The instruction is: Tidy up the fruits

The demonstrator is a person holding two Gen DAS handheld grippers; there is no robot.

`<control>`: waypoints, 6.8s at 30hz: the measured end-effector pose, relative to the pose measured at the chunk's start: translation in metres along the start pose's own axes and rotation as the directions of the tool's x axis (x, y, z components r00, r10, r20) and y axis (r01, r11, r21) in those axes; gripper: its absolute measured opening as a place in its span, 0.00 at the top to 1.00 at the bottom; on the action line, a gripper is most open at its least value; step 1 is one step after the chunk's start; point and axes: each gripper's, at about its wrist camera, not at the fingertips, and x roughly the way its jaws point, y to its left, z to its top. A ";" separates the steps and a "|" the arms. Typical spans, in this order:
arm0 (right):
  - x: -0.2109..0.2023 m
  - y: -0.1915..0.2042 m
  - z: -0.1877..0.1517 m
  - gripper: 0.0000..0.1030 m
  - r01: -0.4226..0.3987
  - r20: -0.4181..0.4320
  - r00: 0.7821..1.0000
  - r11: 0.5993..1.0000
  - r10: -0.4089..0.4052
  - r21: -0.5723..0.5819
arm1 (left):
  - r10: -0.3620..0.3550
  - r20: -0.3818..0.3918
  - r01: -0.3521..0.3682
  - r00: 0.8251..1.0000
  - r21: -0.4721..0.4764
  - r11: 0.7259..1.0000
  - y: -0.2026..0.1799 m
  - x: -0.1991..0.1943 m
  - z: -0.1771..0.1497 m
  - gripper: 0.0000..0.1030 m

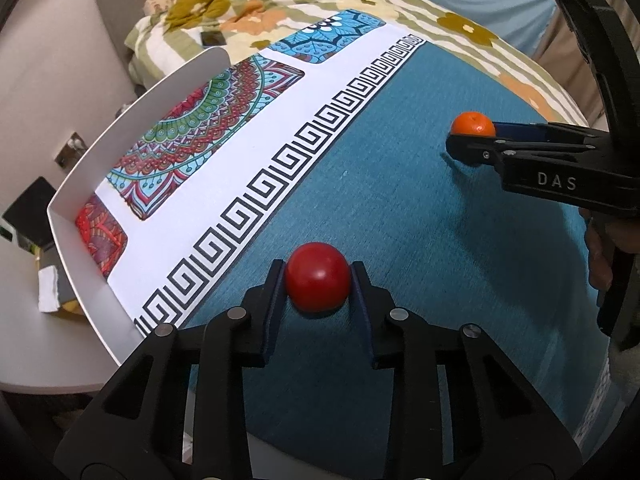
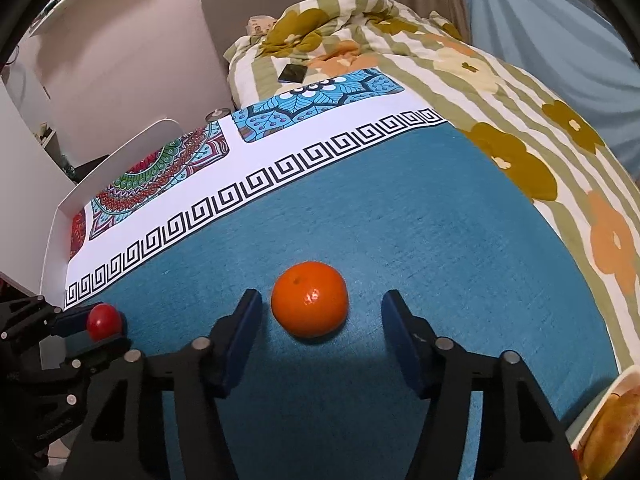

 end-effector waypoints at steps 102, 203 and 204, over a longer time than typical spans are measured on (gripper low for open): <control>-0.218 -0.163 -0.194 0.68 0.320 -0.030 0.899 0.608 -0.438 0.727 | -0.419 -0.068 0.358 0.905 0.654 0.666 -0.279 -0.050 0.100 0.00; -0.274 0.081 -0.073 0.00 0.501 -0.014 0.680 0.449 -0.733 0.740 | -0.471 0.305 0.247 0.828 0.555 0.794 -0.027 -0.197 0.106 0.00; -0.273 0.080 -0.074 0.00 0.501 -0.017 0.680 0.448 -0.733 0.740 | -0.471 0.305 0.249 0.828 0.554 0.795 -0.027 -0.196 0.106 0.00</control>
